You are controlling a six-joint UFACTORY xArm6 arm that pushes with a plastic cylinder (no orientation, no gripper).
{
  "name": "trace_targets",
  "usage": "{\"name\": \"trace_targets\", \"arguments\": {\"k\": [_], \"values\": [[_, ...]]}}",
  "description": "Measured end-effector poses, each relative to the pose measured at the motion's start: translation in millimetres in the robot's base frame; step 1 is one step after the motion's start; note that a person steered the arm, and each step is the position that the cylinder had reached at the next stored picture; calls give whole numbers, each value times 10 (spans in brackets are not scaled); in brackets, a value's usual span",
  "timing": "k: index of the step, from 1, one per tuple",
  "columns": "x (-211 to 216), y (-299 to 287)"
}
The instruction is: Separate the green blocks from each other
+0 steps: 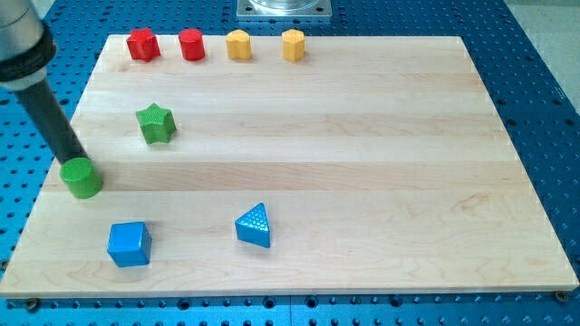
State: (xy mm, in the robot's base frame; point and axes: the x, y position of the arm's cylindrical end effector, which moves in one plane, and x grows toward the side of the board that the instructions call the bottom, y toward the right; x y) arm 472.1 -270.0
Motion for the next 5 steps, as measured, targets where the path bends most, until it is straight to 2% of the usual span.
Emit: {"name": "trace_targets", "arguments": {"k": [1,2,4,5], "values": [[205,337],[174,580],[338,1733],[572,1340]]}}
